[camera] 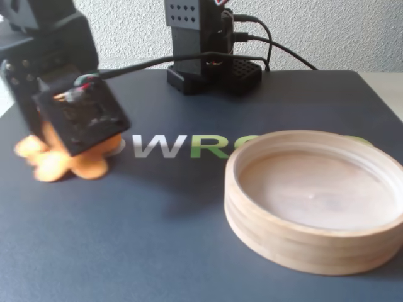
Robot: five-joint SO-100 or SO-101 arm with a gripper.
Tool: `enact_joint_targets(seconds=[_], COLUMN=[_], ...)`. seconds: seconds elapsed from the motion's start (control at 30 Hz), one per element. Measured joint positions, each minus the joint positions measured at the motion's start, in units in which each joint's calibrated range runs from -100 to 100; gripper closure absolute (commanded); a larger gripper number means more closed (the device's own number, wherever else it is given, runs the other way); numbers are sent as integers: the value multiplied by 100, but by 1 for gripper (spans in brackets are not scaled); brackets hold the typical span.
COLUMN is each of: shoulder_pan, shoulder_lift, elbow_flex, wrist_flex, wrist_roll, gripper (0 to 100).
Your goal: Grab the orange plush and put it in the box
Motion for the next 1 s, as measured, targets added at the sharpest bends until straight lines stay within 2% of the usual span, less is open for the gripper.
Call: enact_joint_targets(seconds=[0.33, 0.67, 0.73, 1.0], shoulder_pan=[-1120, -2962, -3390, -3854], shoulder_lift=[-859, -2612, -2773, -3539], elbow_flex=[-216, -36, 126, 736], wrist_flex=[284, 284, 292, 318], wrist_roll=[139, 108, -51, -201], gripper=[99, 99, 99, 99])
